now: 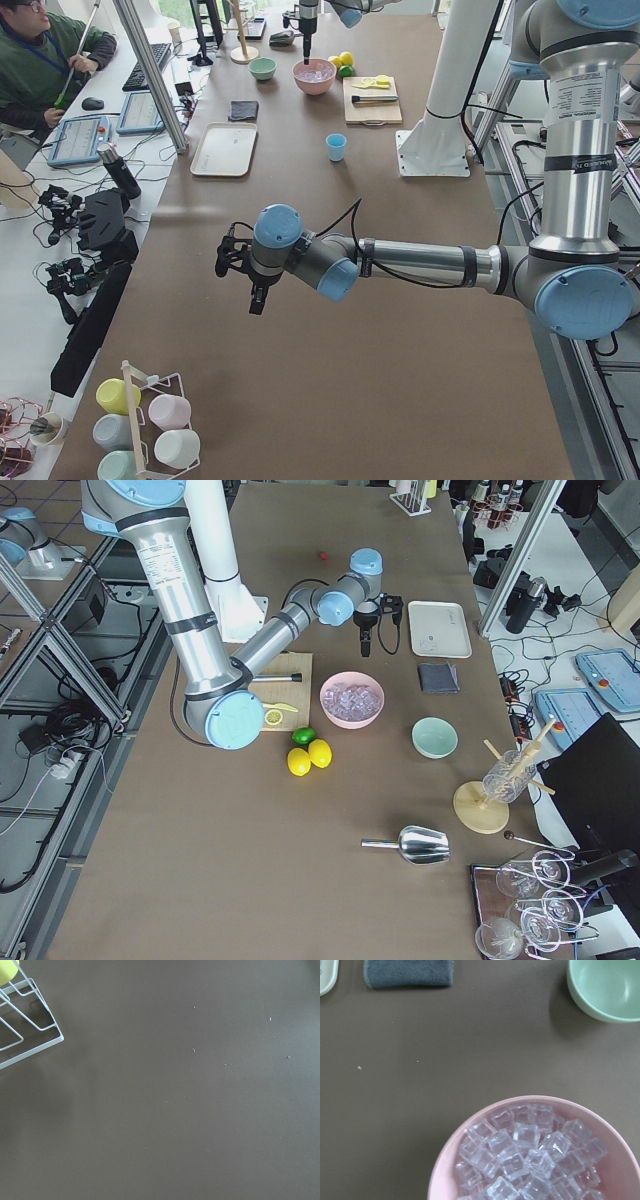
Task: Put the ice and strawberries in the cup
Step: 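Lower the right gripper into the ice and grasp another cube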
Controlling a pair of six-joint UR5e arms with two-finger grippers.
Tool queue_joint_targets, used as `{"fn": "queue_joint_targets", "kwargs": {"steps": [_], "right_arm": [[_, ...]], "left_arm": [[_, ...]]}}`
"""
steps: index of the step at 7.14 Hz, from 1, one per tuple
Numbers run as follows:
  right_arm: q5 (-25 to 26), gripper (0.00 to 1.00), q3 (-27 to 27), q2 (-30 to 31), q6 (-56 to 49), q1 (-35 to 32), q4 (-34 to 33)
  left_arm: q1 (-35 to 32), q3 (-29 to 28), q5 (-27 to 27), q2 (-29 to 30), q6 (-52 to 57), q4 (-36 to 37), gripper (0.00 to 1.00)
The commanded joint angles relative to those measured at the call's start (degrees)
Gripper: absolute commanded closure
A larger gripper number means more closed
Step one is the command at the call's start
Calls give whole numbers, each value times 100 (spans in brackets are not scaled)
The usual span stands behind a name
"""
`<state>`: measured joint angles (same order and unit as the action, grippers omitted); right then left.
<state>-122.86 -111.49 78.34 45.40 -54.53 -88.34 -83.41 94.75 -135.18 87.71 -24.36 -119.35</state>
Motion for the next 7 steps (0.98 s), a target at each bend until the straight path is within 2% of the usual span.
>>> {"fn": "queue_joint_targets", "kwargs": {"steps": [1,4,7], "right_arm": [[16,0,22,190,-172,-49,-8],[367,0,153,155,-110,416,27],[465,0,338,111,-110,654,53]], "left_arm": [[0,0,0,0,10,0,2],[35,-9,0,26,19,0,2],[36,-53,9,132,10,9,2]]}}
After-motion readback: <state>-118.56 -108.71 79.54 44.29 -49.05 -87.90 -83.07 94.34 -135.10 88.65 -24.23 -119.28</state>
